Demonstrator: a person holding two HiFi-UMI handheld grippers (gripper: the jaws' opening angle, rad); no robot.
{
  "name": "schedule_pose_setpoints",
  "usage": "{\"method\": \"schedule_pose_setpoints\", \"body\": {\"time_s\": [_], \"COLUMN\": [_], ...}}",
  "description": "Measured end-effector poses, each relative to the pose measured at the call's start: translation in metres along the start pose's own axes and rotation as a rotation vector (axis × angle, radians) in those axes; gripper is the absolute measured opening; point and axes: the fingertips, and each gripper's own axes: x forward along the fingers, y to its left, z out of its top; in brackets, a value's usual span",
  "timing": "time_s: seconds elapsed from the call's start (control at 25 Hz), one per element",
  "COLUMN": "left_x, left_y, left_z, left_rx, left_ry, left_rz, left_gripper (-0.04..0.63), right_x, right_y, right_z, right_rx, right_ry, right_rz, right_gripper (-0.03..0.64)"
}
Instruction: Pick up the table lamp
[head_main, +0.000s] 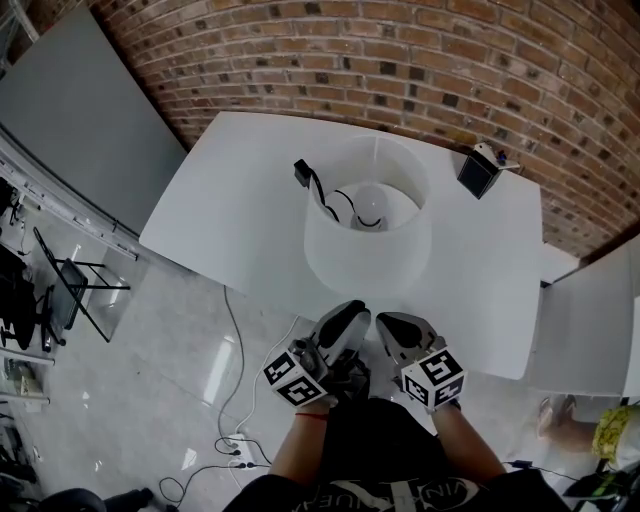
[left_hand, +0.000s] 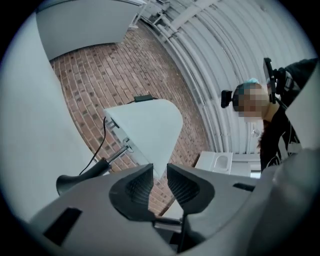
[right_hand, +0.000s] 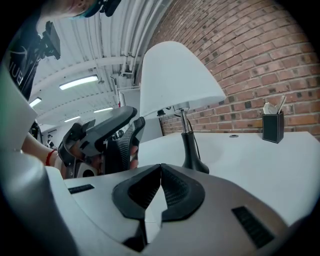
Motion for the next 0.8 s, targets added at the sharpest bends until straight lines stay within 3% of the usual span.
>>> {"method": "schedule_pose_setpoints", "body": {"time_s": [0.4,0.8], "left_x": [-0.002,0.012], "left_y": [0.007,0.018], "left_z": [0.005,0.031], "left_rx": [-0.145,-0.209], "left_ry": [-0.014,-0.082], "left_rz": [-0.149,-0.246], "left_gripper": [0.084,0.089], "right_x": [0.016,0.029], "right_y": [-0.009,-0.024], "right_z": [0.001,0.004], "right_rx": [0.007,0.028], "right_ry": [0.031,0.039], "right_rz": [-0.015,-0.040], "right_gripper": [0.002,0.002]}}
